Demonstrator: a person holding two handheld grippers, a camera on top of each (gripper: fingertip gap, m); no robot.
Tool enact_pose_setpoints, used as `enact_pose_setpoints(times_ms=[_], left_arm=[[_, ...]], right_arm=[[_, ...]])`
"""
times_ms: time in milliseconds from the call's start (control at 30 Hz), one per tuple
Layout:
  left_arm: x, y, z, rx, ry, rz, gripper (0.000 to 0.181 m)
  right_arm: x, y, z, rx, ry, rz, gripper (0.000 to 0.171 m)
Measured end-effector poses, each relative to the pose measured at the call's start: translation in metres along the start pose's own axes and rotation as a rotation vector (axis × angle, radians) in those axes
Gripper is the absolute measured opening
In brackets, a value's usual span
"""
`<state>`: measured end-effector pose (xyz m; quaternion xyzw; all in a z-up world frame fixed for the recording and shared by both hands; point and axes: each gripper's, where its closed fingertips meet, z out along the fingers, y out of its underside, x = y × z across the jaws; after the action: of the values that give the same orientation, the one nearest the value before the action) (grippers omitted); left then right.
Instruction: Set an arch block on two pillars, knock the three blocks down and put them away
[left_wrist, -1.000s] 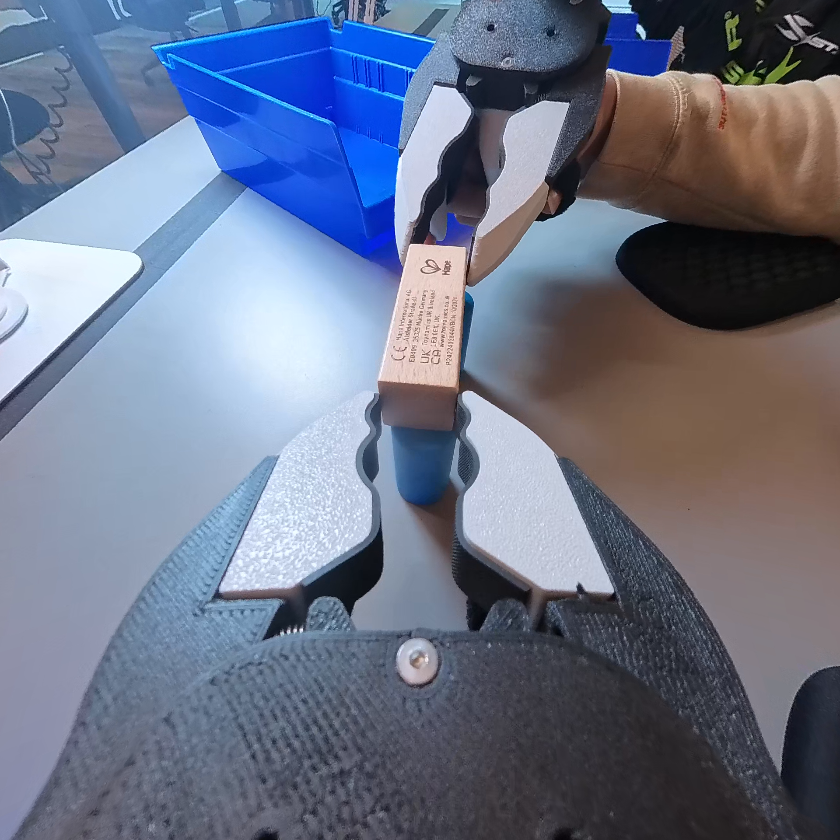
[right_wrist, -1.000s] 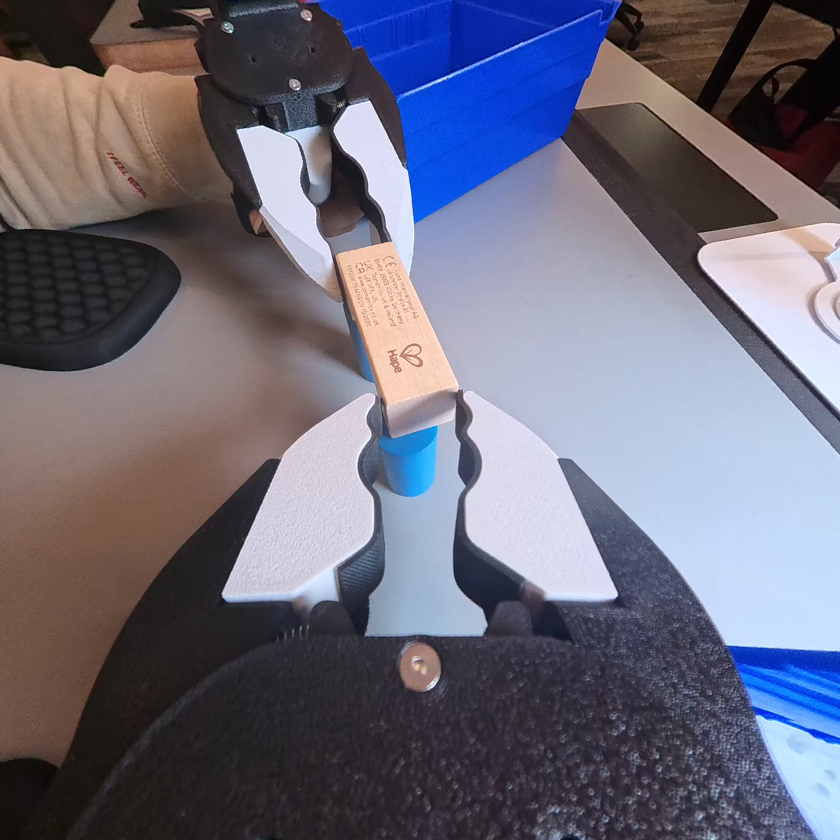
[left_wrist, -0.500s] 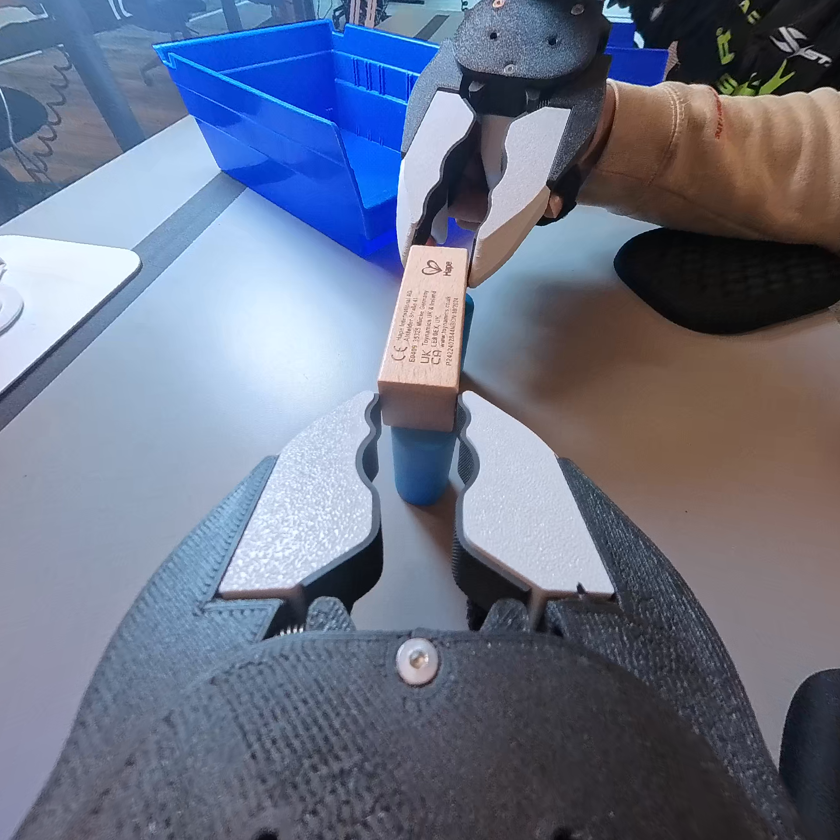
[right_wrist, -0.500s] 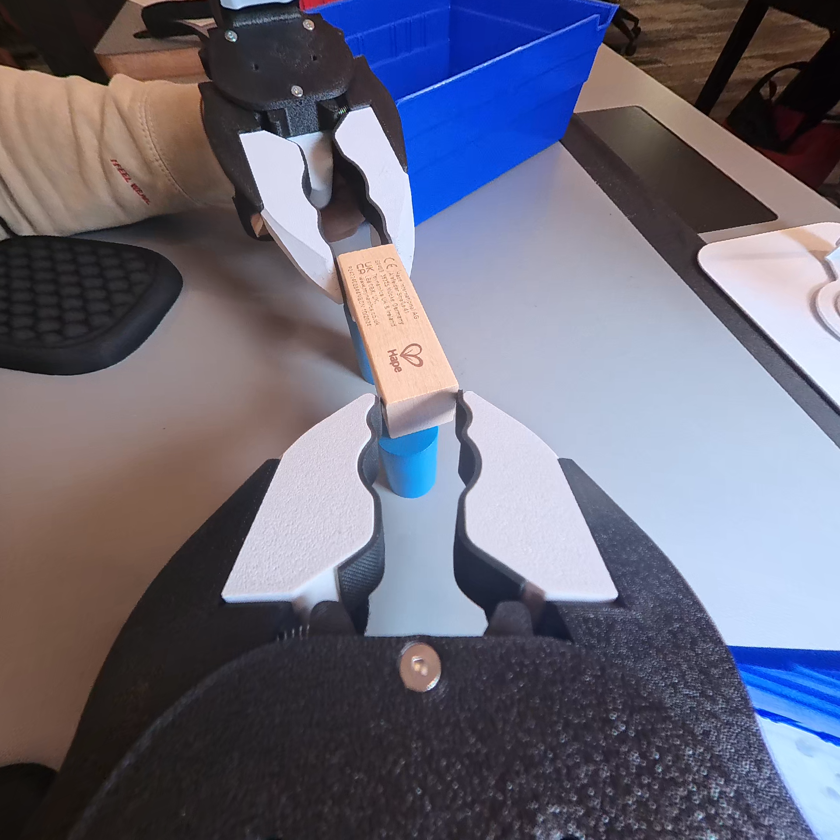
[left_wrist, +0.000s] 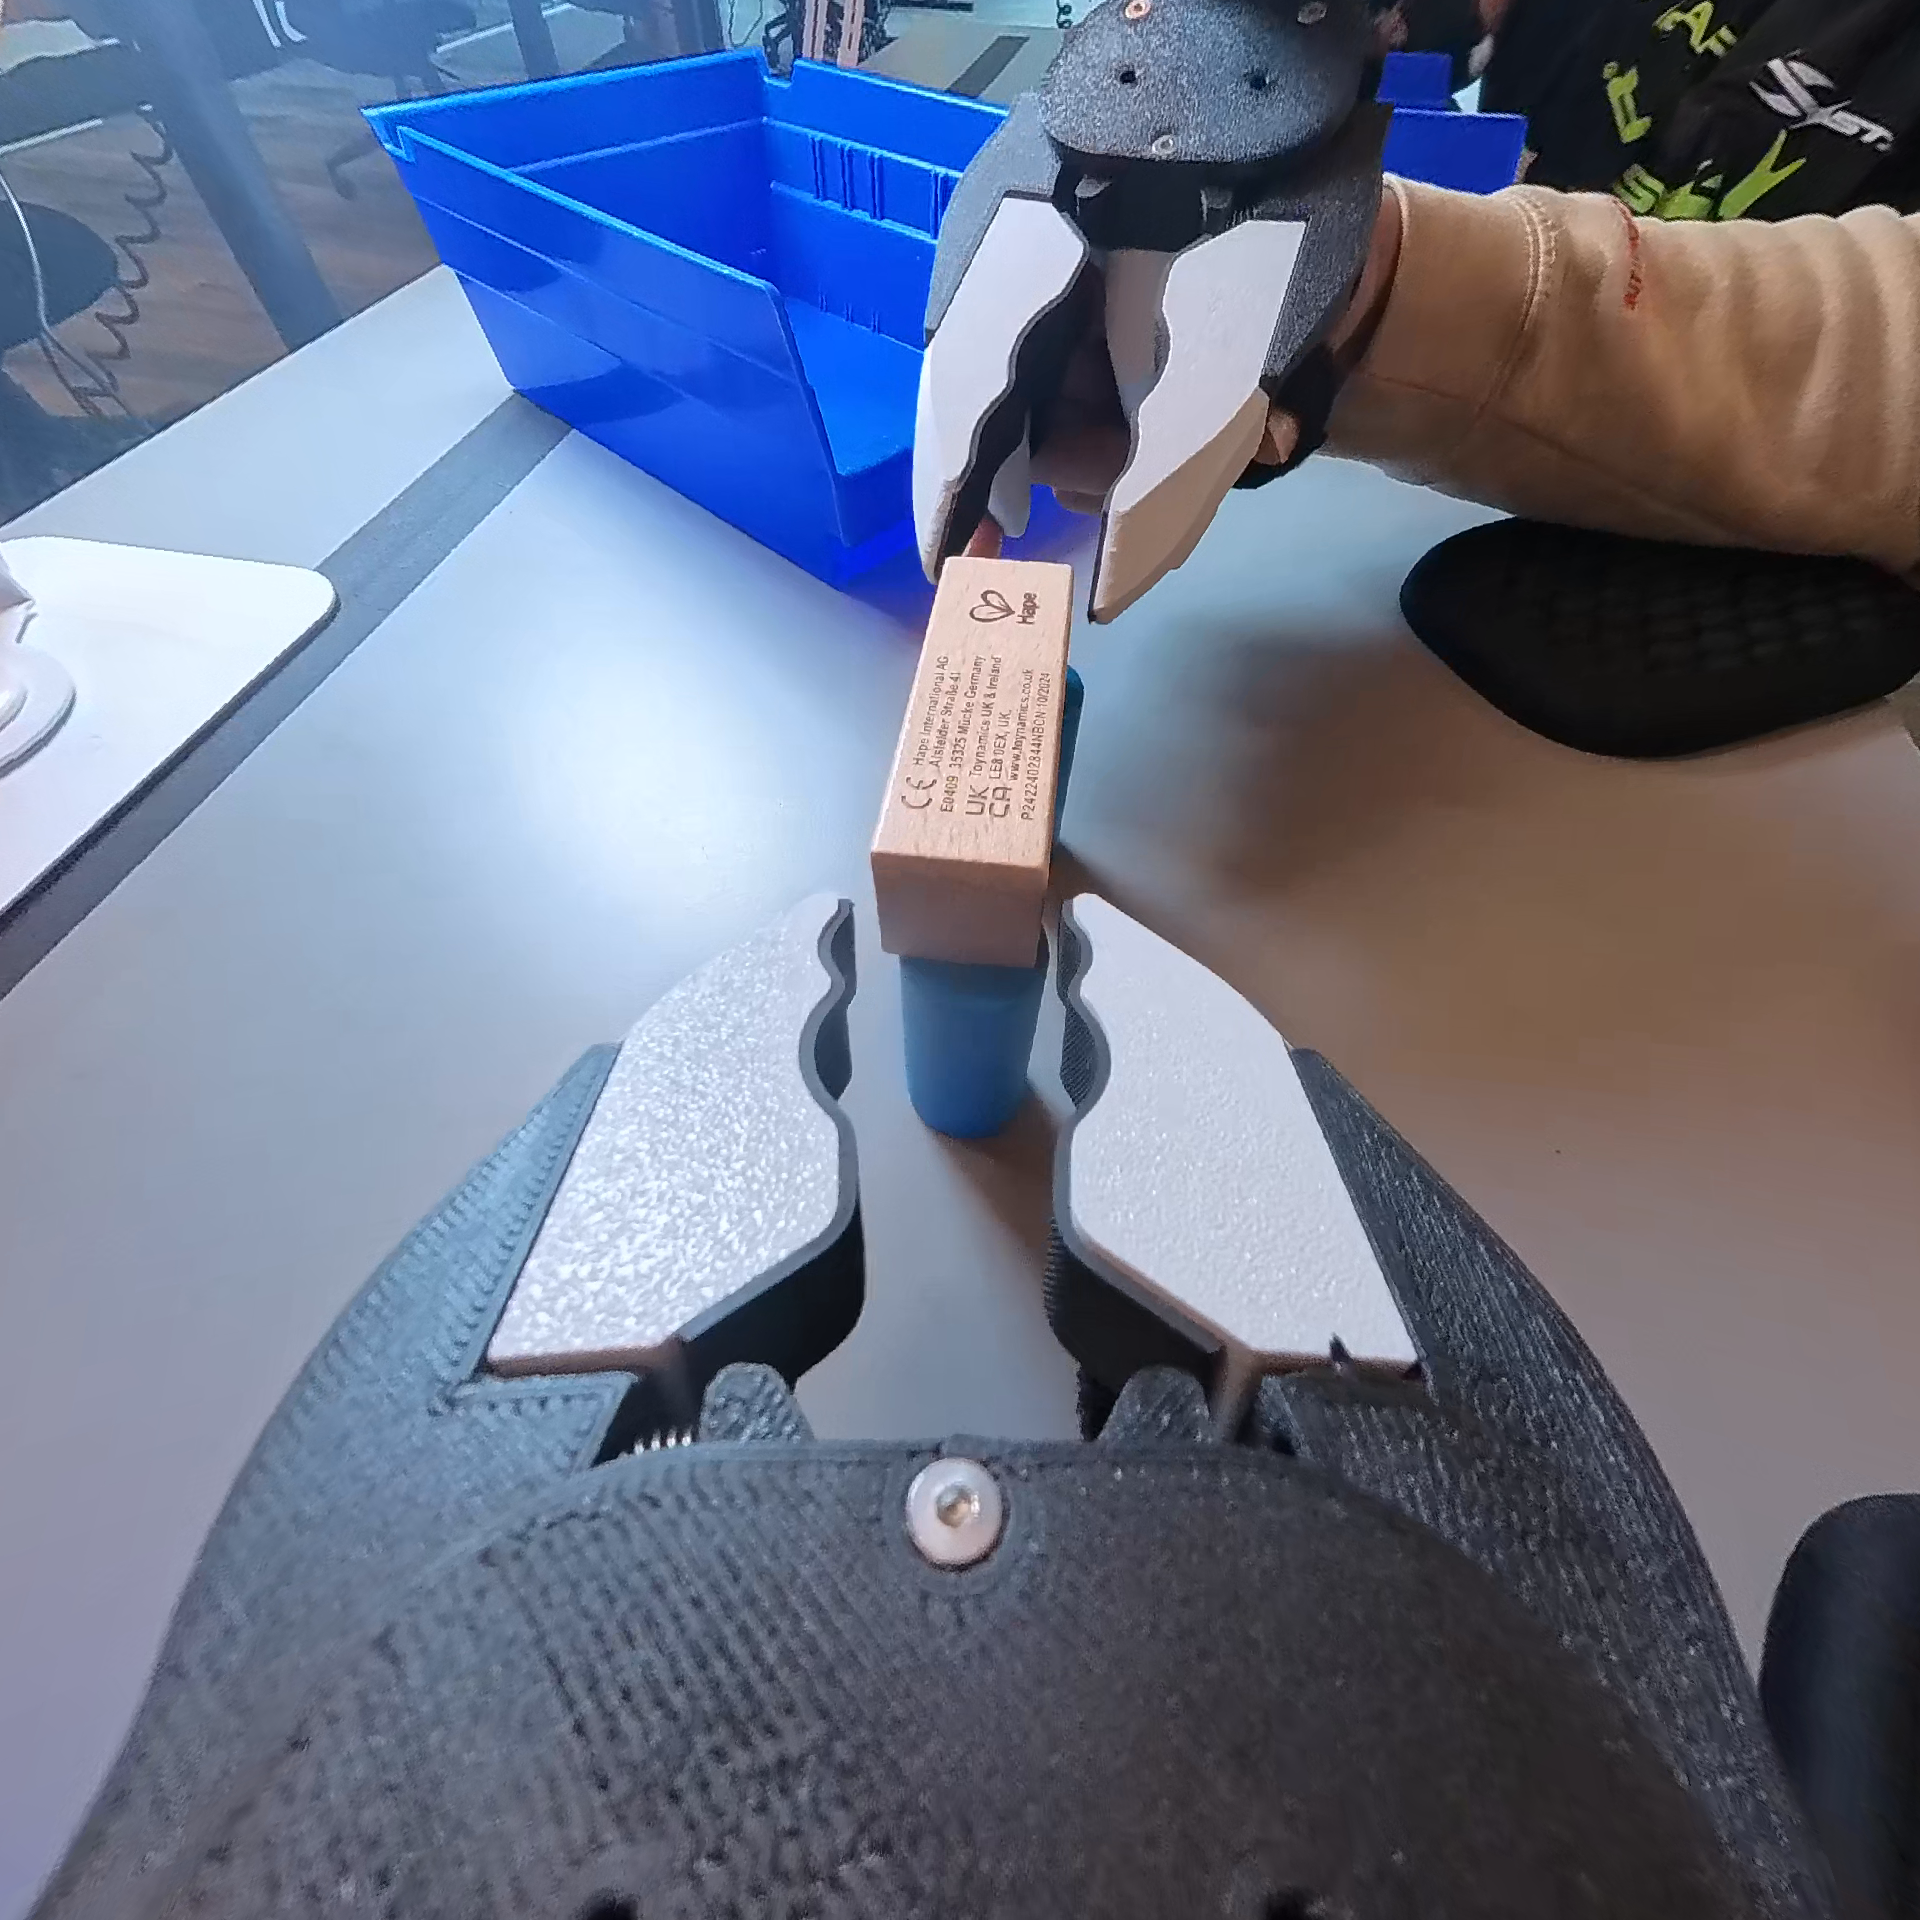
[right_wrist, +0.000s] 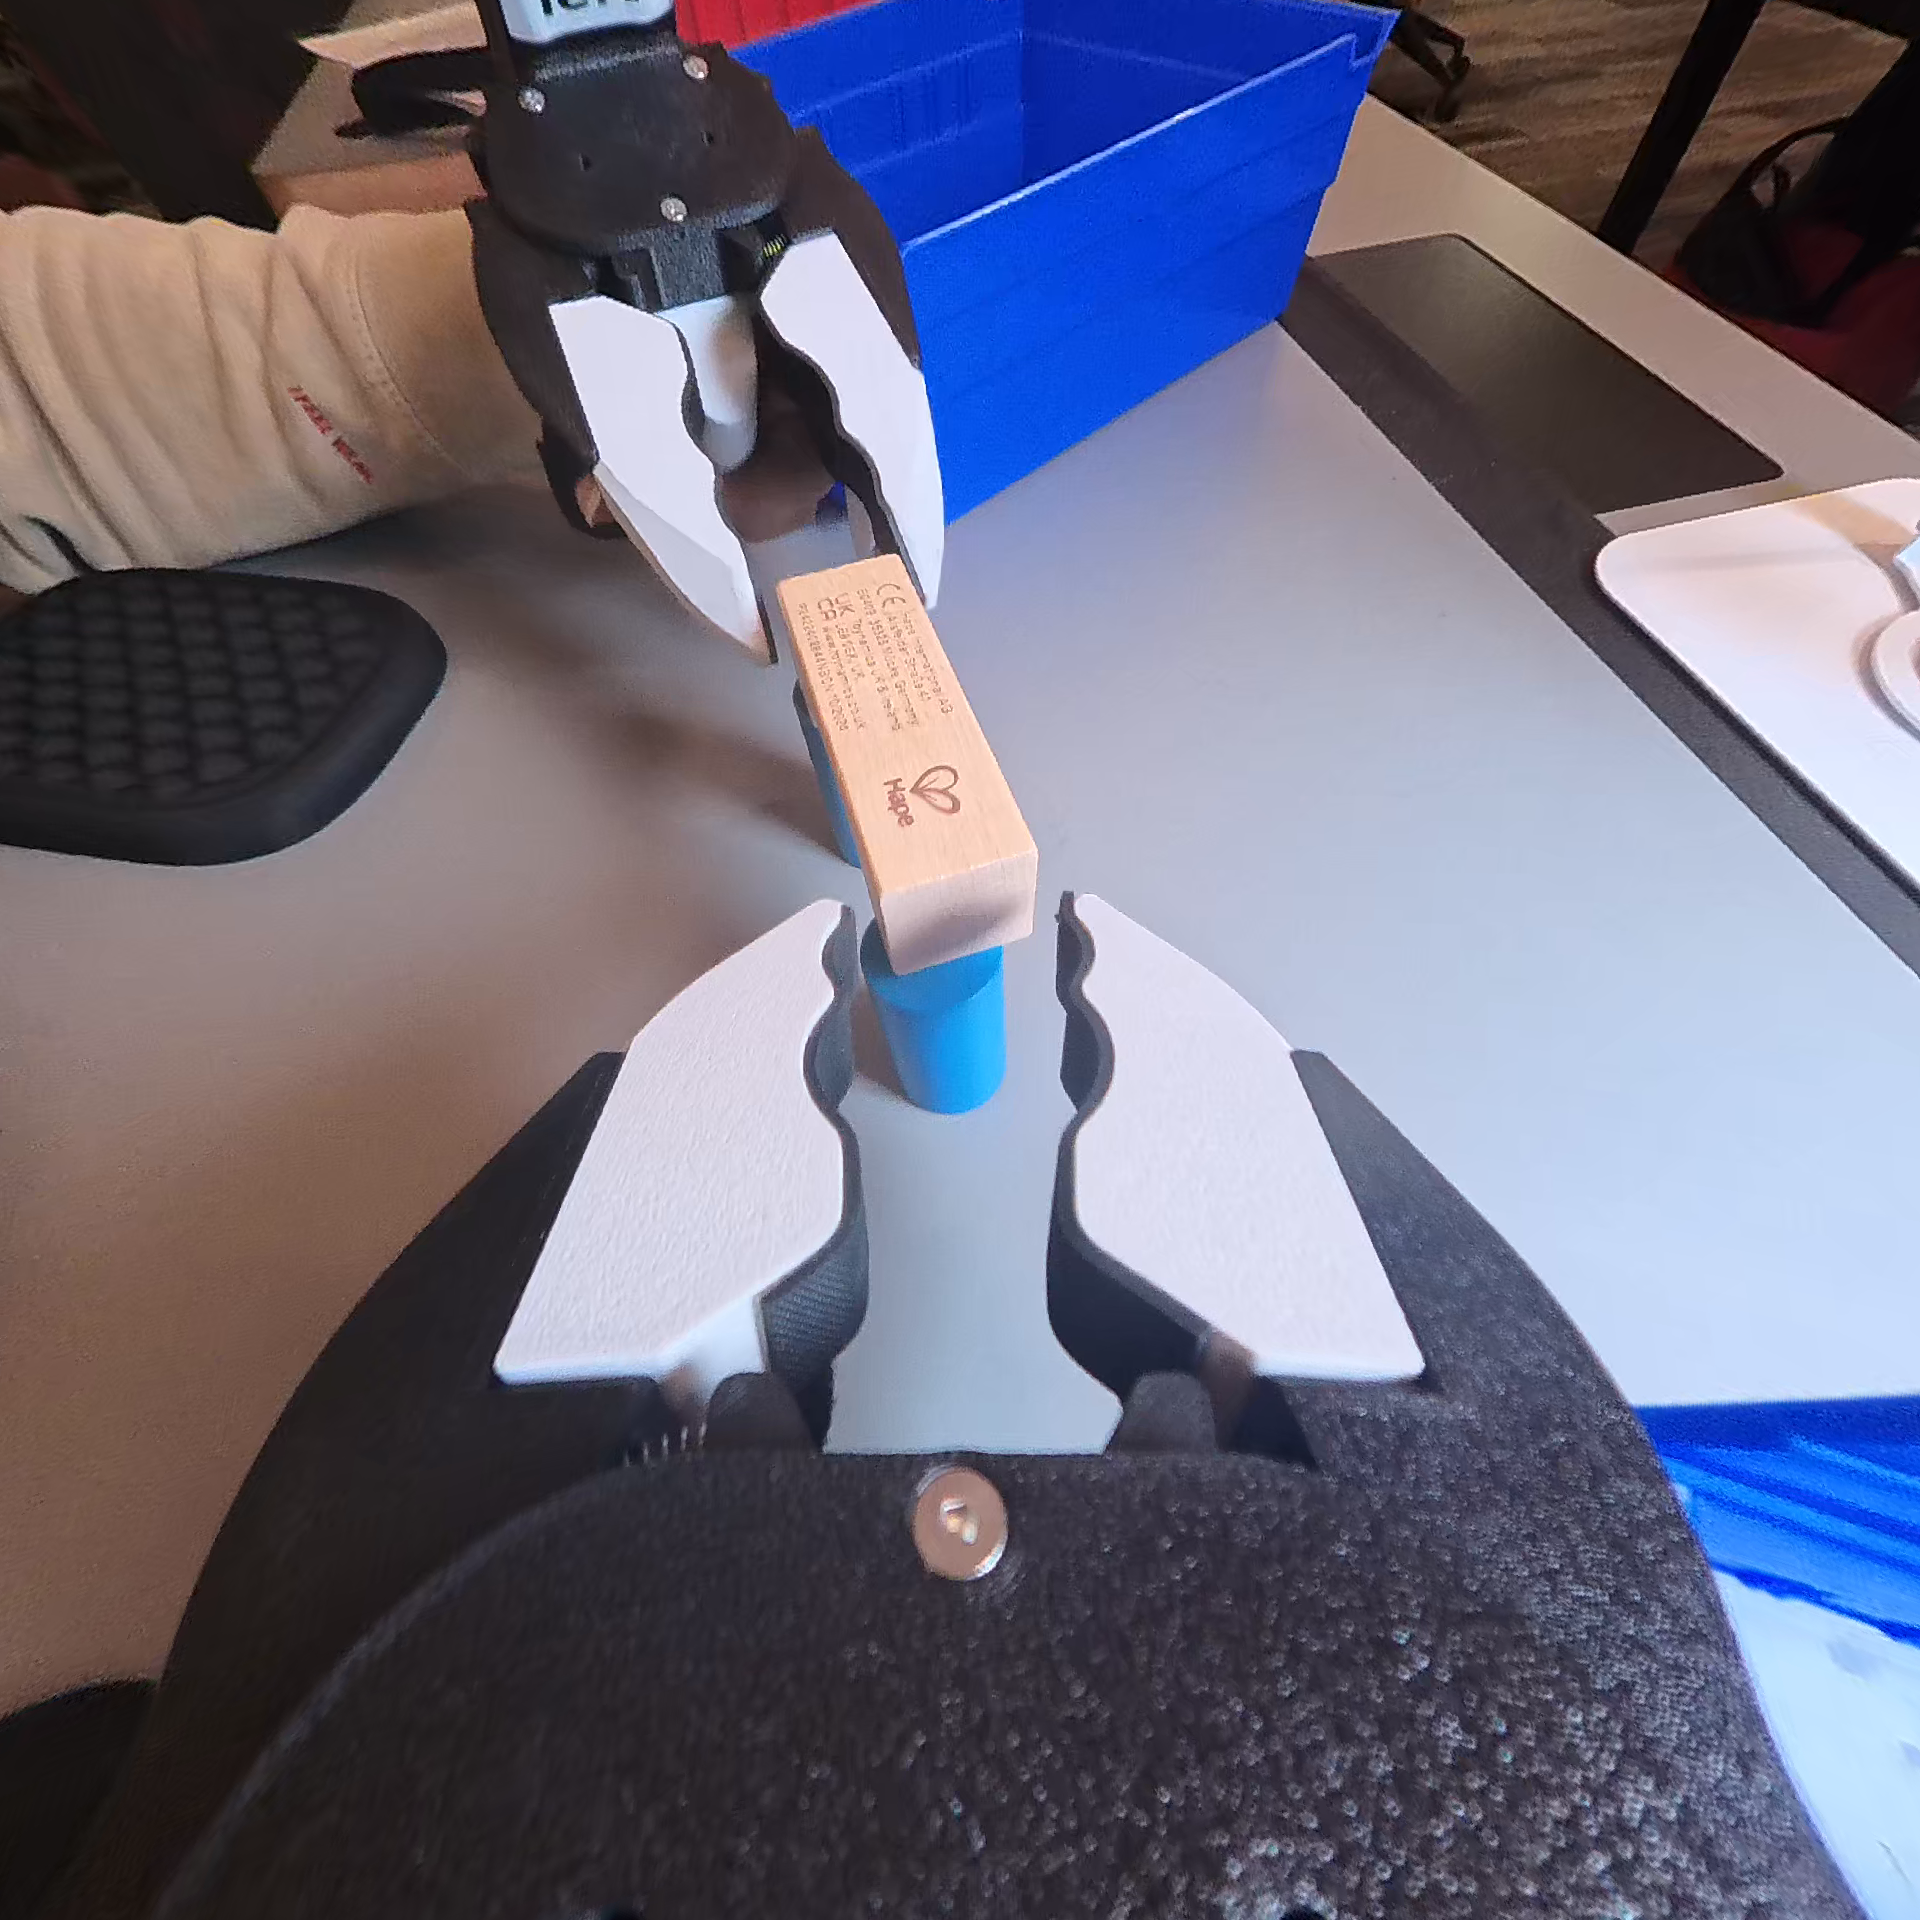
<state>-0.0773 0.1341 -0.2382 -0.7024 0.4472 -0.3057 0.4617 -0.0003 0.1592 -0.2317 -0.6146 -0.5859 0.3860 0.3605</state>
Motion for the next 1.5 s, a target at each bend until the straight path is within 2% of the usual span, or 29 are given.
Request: enact_pose_setpoints(times_ms=[267, 400, 633, 767, 833, 1500], left_arm=[[0.000, 0.014, -0.015, -0.033, -0.025, -0.015, 0.037], [0.002, 0.023, -0.012, -0.055, -0.029, -0.028, 0.033], [0.001, 0.036, -0.009, -0.084, -0.046, -0.037, 0.028], [-0.005, 0.043, -0.011, -0.092, -0.084, -0.050, 0.016], [-0.006, 0.045, -0.011, -0.092, -0.090, -0.052, 0.004], [-0.001, 0.048, 0.001, -0.114, -0.106, -0.005, 0.000]], right_arm=[[0.005, 0.022, -0.012, -0.056, 0.014, 0.022, 0.036], [0.006, 0.038, -0.011, -0.090, 0.019, 0.028, 0.021], [0.007, 0.044, -0.007, -0.101, 0.032, 0.023, 0.010], [0.007, 0.044, -0.004, -0.094, 0.037, 0.014, 0.005], [0.007, 0.045, -0.003, -0.095, 0.038, 0.009, 0.001], [0.000, 0.046, 0.009, -0.104, 0.027, -0.005, 0.000]])
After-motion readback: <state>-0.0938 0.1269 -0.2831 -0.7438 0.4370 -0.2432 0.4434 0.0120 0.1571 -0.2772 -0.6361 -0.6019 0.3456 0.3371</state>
